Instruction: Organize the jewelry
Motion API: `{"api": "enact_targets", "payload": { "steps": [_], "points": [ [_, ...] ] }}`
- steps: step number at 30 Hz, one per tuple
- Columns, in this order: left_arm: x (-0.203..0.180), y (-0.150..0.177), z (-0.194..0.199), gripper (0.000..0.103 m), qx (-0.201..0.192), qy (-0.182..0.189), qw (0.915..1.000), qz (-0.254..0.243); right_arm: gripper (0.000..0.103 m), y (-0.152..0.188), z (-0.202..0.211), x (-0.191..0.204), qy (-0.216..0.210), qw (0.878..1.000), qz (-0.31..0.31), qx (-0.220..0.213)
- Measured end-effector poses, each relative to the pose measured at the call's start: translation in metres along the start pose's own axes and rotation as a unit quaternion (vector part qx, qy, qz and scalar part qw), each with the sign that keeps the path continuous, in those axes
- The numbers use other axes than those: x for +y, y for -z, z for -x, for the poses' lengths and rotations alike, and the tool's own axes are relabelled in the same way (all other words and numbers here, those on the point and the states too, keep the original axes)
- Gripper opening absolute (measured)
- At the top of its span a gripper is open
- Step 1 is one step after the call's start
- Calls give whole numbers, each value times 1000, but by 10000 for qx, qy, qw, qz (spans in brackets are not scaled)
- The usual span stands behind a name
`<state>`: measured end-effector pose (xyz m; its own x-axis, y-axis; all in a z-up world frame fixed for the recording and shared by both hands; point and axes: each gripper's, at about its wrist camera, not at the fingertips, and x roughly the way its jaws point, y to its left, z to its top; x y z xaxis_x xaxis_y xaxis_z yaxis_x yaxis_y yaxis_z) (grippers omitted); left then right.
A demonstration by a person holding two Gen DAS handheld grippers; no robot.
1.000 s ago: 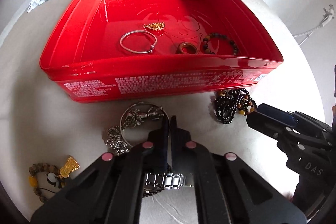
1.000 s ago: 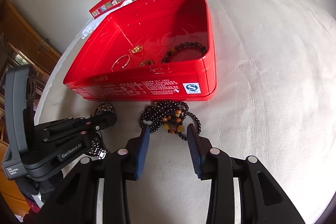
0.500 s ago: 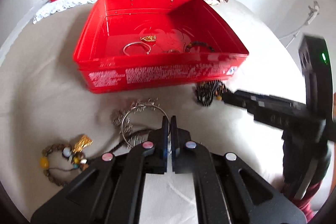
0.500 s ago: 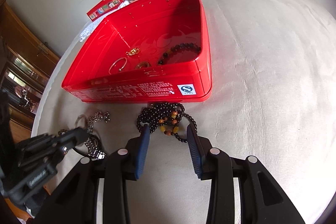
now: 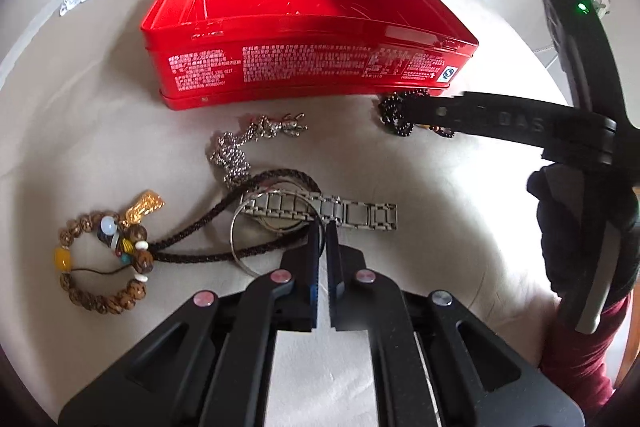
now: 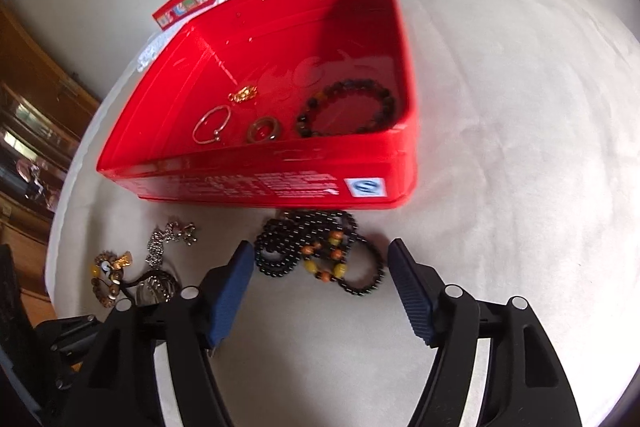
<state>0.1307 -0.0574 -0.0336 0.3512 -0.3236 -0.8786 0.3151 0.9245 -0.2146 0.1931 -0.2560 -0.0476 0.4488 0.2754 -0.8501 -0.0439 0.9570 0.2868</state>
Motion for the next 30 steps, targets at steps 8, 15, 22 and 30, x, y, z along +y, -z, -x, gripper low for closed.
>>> {"api": "enact_targets", "payload": {
  "steps": [8, 15, 22, 30],
  "points": [
    [18, 8, 24, 23, -262, -82, 9992, 302, 57, 3, -13, 25, 489, 9975, 491, -123],
    [28, 13, 30, 50, -333, -316, 9980, 438, 28, 5, -11, 20, 514, 9970, 510, -256],
    [22, 14, 20, 68, -273, -507, 9975, 404, 21, 9, -4, 9, 233, 9990, 298, -249],
    [21, 10, 3, 66, -162, -751, 9964, 363, 21, 11, -3, 6, 130, 9993, 250, -248]
  ]
}}
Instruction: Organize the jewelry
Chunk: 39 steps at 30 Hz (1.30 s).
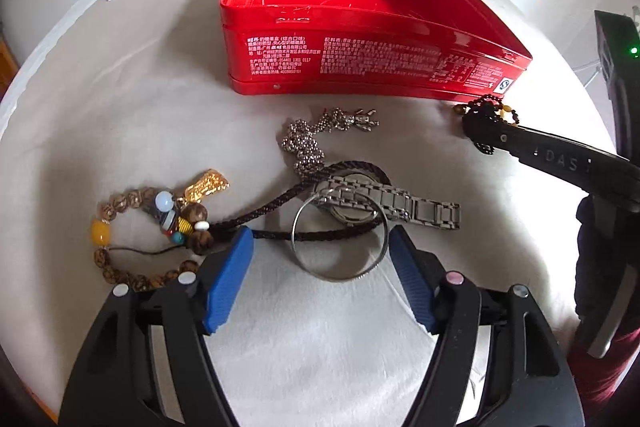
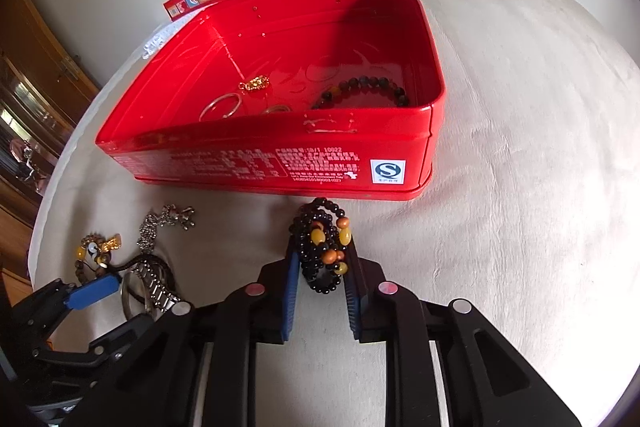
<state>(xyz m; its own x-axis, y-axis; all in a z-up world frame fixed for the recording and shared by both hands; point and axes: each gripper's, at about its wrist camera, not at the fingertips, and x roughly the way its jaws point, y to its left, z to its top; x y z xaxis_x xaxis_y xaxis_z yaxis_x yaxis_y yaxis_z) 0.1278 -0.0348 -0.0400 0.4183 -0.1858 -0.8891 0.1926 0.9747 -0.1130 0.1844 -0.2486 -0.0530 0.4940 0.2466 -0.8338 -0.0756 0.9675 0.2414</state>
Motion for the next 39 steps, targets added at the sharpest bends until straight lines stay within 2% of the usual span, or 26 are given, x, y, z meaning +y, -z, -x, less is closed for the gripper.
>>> {"api": "enact_targets", "payload": {
  "steps": [1, 2, 9, 12, 24, 32, 39],
  "points": [
    [0, -1, 0, 61, -18, -32, 10000, 1, 21, 0, 0, 0, -11, 10000, -5, 0],
    [0, -1, -1, 48, -19, -84, 10000, 13, 21, 1, 1, -1, -20, 10000, -9, 0],
    [6, -3, 5, 48, -70, 133, 9998, 165, 20, 3, 4, -2, -74, 10000, -20, -10],
    [9, -2, 17, 48, -205, 193, 9994, 194, 17, 5, 11, -3, -199, 9998, -41, -58],
    [14, -9, 52, 48, -635, 239, 9974, 253, 17, 5, 55, -13, -529, 9975, -159, -434],
    [5, -33, 69, 48, -915, 221, 9954, 175, 17, -1, 85, -9, -608, 9955, -6, -727],
    [-1, -66, 78, 48, -1176, 228, 9927, 155, 17, -29, 97, 7, -590, 9931, 199, -991]
  ]
}}
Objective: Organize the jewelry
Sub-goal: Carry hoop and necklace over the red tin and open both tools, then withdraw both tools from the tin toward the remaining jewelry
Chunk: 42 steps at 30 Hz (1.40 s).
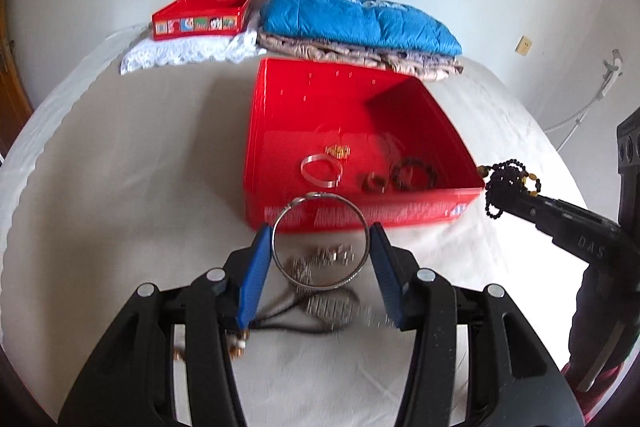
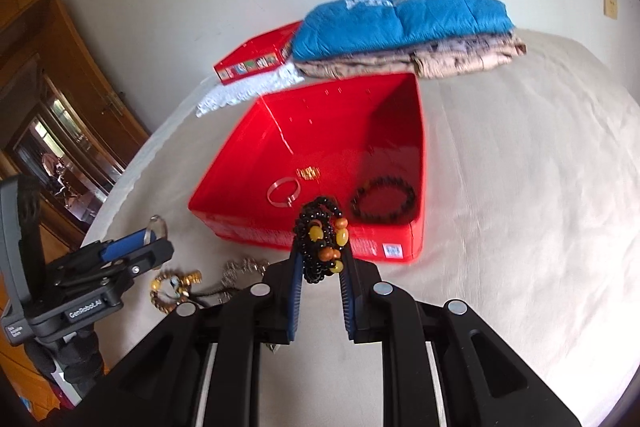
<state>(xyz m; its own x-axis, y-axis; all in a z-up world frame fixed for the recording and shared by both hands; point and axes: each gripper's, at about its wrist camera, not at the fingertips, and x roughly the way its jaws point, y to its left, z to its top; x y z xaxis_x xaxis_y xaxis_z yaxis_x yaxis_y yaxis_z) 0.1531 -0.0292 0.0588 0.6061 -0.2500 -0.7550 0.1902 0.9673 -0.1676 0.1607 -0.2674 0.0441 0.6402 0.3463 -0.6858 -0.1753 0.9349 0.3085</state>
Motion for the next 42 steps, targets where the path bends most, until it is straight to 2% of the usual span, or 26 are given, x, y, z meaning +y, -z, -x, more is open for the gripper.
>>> {"api": "enact_targets", "payload": {
  "steps": [5, 11, 17, 21, 24, 26, 30, 32, 38, 42],
  "points": [
    [-6, -30, -15, 48, -45, 19, 10000, -17, 17, -27, -16, 3, 28, 10000, 7, 14],
    [-4, -65, -62, 48, 135, 47, 9999, 92, 17, -49, -51, -3, 65, 9997, -107, 205],
    [4, -75, -106, 48, 360, 161, 9990, 231, 17, -46, -80, -11, 224, 9987, -124, 434],
    [8, -75, -120, 48, 487, 176, 9983, 256, 17, -45, -92, -10, 401, 9977, -18, 544],
    [10, -75, -126, 49, 618, 197, 9976, 227, 23, -44, -98, -8, 437, 9970, 69, 629],
    [12, -74, -127, 50, 649, 222, 9973, 273, 27, -43, -96, -7, 482, 9969, 101, 608],
    [14, -74, -121, 57, 604, 249, 9973, 322, 29, -44, -87, -7, 422, 9978, 68, 511],
    [13, -74, -116, 57, 564, 261, 9976, 294, 29, -45, -82, -7, 395, 9982, 42, 456],
    [7, -69, -86, 57, 320, 326, 9986, 250, 29, -37, -58, -7, 160, 9996, -61, 227],
    [4, -61, -61, 62, 181, 299, 9992, 211, 29, -30, -43, -3, -10, 9999, -25, 150]
  ]
}}
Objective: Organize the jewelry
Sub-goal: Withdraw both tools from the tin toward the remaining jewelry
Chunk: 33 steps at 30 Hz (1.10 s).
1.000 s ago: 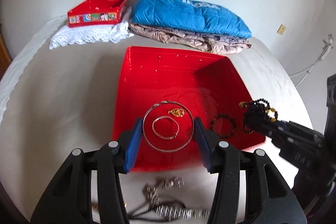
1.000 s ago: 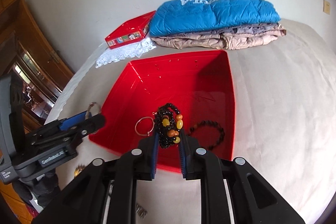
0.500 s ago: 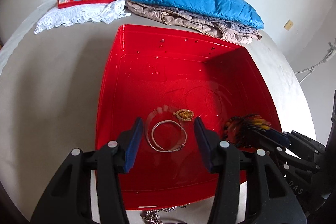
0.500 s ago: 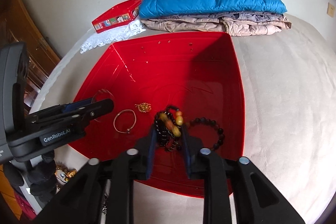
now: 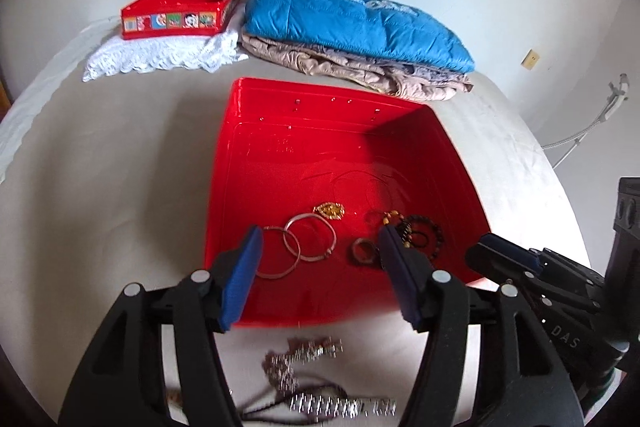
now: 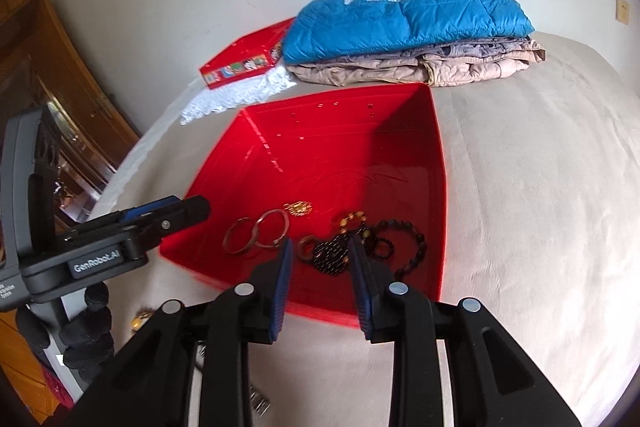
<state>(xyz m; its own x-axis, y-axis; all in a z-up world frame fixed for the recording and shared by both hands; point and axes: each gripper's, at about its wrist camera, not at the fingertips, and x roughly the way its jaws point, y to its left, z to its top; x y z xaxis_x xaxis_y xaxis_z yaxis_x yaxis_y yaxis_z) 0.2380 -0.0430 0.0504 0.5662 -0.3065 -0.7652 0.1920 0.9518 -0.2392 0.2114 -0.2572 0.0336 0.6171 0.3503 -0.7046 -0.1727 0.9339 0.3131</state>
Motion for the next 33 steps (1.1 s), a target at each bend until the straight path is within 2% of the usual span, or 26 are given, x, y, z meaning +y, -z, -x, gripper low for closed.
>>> {"api": "enact_targets", "payload": {
  "steps": [4, 6, 13, 26, 33],
  "points": [
    [9, 16, 23, 65, -197, -220, 9995, 53, 29, 8, 8, 9, -74, 9999, 79, -17],
    [17, 24, 30, 65, -217, -446, 9987, 98, 29, 12, 9, 13, -71, 9999, 109, 16],
    [47, 51, 46, 72, -316, -749, 9962, 300, 30, 27, 7, 22, -11, 9998, 169, 130],
    [107, 108, 62, 75, -45, -1221, 9903, 665, 30, 60, -8, 38, -73, 9988, 227, 434],
    [127, 130, 63, 75, 151, -1279, 9880, 857, 30, 75, -19, 51, -110, 9975, 281, 635]
  ]
}}
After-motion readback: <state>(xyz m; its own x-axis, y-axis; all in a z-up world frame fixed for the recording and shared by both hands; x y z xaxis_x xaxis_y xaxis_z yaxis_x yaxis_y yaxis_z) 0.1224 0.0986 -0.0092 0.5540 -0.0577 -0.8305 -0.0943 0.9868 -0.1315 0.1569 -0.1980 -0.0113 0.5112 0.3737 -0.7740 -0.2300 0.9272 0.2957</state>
